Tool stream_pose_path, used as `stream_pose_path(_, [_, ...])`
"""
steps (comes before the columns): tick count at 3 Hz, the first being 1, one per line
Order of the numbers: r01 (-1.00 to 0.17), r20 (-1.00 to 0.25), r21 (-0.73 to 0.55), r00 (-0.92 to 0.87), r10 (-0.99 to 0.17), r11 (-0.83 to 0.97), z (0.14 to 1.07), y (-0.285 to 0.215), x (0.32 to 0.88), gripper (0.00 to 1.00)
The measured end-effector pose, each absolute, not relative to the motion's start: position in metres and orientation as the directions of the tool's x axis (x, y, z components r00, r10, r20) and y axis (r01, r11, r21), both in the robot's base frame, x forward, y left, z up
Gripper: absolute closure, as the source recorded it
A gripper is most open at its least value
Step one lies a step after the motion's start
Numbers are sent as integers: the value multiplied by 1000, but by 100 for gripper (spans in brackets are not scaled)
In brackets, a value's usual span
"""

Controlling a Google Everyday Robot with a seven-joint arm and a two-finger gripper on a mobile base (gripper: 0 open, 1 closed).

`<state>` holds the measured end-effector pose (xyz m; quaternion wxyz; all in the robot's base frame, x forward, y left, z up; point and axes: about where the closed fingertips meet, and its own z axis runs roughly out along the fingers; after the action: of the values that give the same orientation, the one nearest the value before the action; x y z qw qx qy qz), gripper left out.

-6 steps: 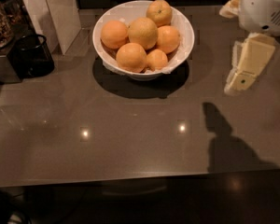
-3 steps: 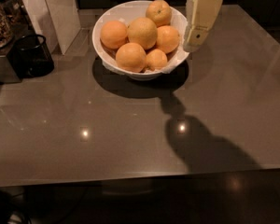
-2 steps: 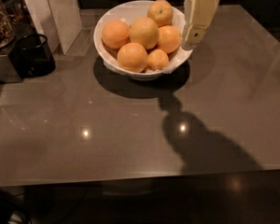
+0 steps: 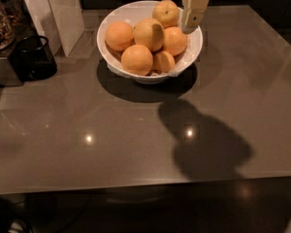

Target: Pick orange from white bowl

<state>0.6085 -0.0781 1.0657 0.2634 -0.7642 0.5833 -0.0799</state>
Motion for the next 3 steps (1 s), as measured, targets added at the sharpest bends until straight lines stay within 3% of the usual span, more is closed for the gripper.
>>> stream_pose_path(3, [-827,-208,-525,356,-911,-203,1060,-67,642,0])
